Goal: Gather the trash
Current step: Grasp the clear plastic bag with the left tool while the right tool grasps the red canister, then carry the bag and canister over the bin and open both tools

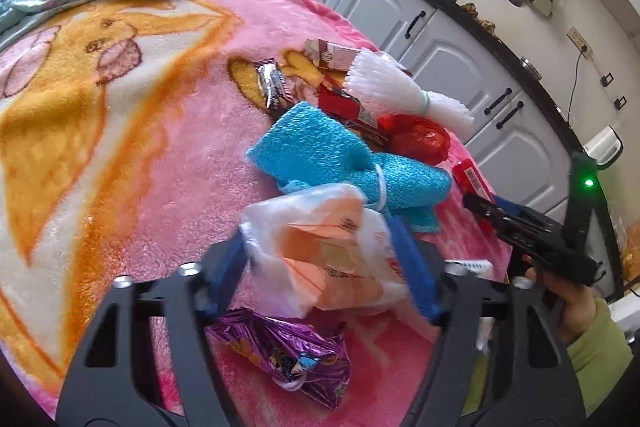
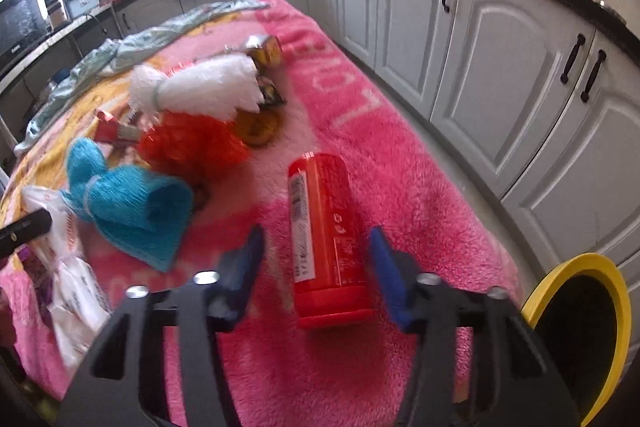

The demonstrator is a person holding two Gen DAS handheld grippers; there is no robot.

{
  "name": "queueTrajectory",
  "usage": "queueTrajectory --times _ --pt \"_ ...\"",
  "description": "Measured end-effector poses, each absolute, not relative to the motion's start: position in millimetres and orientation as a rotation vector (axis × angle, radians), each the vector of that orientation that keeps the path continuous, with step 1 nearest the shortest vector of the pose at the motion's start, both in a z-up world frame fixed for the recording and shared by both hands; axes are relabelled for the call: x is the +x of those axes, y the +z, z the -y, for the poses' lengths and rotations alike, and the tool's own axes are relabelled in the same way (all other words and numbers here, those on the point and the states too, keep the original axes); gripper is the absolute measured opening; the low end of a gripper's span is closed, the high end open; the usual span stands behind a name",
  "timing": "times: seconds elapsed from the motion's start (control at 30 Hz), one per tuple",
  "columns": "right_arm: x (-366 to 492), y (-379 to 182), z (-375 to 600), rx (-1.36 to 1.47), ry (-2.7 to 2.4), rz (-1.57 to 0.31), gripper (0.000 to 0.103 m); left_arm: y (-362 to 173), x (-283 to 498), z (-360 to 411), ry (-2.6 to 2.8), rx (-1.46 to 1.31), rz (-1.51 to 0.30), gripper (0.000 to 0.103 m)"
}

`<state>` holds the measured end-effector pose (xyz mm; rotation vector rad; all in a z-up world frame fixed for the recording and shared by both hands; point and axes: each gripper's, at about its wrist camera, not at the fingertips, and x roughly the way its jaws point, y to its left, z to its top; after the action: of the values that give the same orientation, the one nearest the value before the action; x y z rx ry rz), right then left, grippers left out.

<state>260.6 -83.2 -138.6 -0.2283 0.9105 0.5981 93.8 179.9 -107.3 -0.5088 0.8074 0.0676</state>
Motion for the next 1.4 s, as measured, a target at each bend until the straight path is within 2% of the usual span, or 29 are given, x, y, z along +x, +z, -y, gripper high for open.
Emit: queueTrajectory --times 0.03,0.3,0.5,0.97,1.4 --pt "261 -143 85 -0.233 0.591 -0.919 0.033 -106 93 -179 0.070 -0.503 -0.809 0.056" --pt "253 -138 95 -0.203 0.589 -0.889 0.032 -99 89 -176 0.057 -0.485 -0.797 0.043" --pt "244 -123 107 -0.169 0.600 -0.854 0.032 -83 84 -166 0.041 -0.455 -0.757 0.036" --pt "216 -70 137 -0.143 0.638 -0.761 0.032 -49 90 -131 -0.021 -0.386 -0.700 0.035" --pt "203 -33 204 -0.093 0.565 -0.688 0.032 -25 121 -75 -0.129 -0.315 -0.677 0.035"
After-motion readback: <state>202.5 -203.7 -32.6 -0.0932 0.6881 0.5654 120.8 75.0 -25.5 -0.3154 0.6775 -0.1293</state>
